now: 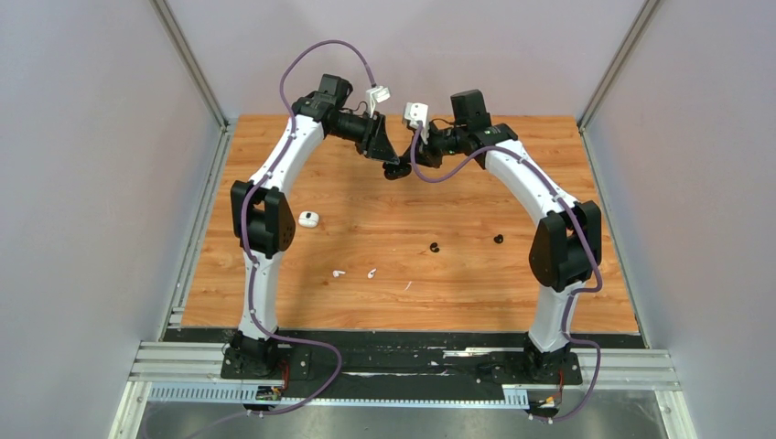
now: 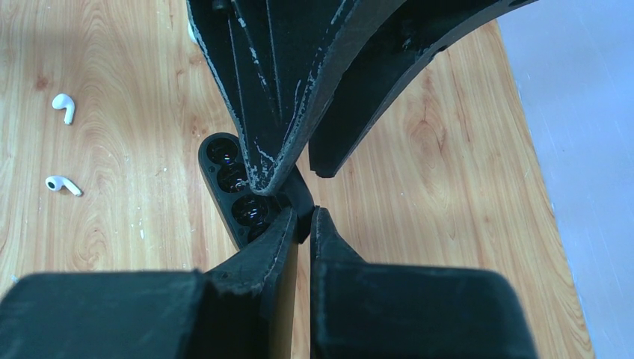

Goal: Insert the wireless bluetooth earbuds into the charging case
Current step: Open the charging case.

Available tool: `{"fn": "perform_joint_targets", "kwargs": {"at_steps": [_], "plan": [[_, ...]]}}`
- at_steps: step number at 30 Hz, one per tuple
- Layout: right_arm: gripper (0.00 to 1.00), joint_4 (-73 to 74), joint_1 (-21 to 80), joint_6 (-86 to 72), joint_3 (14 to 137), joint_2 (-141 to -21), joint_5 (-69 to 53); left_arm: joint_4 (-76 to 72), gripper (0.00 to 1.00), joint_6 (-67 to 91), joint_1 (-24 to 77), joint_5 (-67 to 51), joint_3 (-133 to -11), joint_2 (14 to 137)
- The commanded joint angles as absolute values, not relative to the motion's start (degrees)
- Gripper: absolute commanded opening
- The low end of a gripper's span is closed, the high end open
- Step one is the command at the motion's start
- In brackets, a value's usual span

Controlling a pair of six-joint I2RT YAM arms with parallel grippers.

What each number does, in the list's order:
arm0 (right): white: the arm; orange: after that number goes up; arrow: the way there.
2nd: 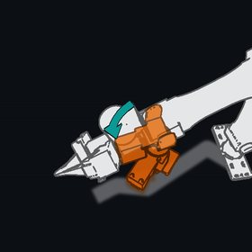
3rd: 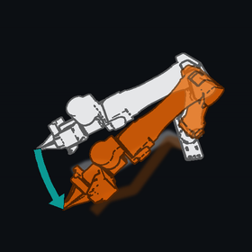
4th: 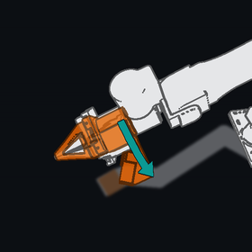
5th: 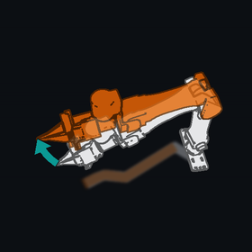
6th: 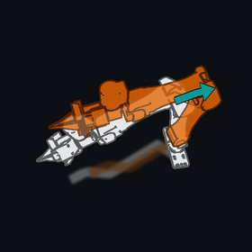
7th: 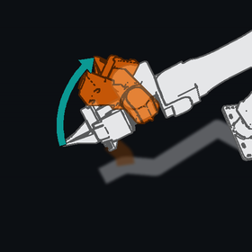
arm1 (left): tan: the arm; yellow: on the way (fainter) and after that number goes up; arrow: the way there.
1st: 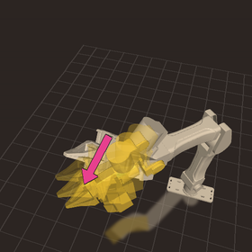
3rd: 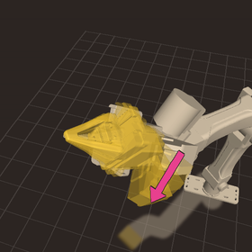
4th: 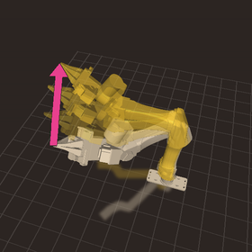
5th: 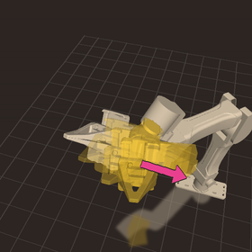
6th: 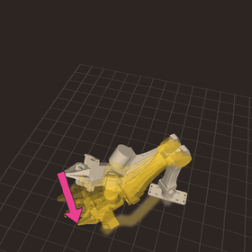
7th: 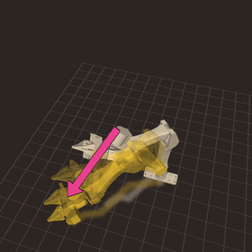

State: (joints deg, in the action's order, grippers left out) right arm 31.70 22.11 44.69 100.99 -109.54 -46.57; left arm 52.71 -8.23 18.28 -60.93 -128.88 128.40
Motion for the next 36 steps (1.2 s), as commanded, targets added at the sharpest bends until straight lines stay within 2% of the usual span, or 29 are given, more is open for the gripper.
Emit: {"fn": "perform_joint_targets", "kwargs": {"at_steps": [1, 4, 8, 16, 21, 22, 25, 31, 36], "plan": [[0.0, 30.8, 22.5, 44.3, 104.1, -109.8, -47.8, 53.3, 0.53, -8.8, 18.3, -61.1, -131.6, 128.9], [0.0, 30.8, 22.5, 44.3, 104.0, -109.9, -47.7, 53.7, 0.53, -9.0, 18.4, -61.0, -131.8, 128.9], [0.0, 30.8, 22.5, 44.0, 104.1, -110.2, -47.9, 53.9, 0.48, -9.2, 18.4, -61.0, -131.8, 128.9], [0.0, 30.8, 22.5, 44.3, 104.3, -110.4, -47.8, 54.2, 0.28, -9.4, 18.3, -61.3, -132.4, 129.2], [0.0, 30.8, 22.5, 44.1, 104.2, -110.7, -47.5, 54.4, 0.08, -9.9, 18.1, -61.7, -132.9, 129.4], [0.0, 30.8, 22.5, 44.0, 104.2, -110.7, -47.5, 54.3, 0.02, -9.9, 18.1, -61.9, -133.0, 129.4], [0.01, 30.5, 22.5, 43.2, 104.2, -111.0, -47.5, 54.2, 0.0, -10.1, 17.9, -62.2, -133.0, 129.4], [0.25, 29.8, 21.2, 37.6, 106.8, -110.6, -46.2, 53.5, 0.0, -10.9, 17.2, -61.0, -133.3, 128.8], [0.37, 29.8, 15.3, 26.4, 110.7, -109.2, -53.1, 52.9, 0.0, -13.7, 16.2, -58.6, -133.2, 127.3]]}}
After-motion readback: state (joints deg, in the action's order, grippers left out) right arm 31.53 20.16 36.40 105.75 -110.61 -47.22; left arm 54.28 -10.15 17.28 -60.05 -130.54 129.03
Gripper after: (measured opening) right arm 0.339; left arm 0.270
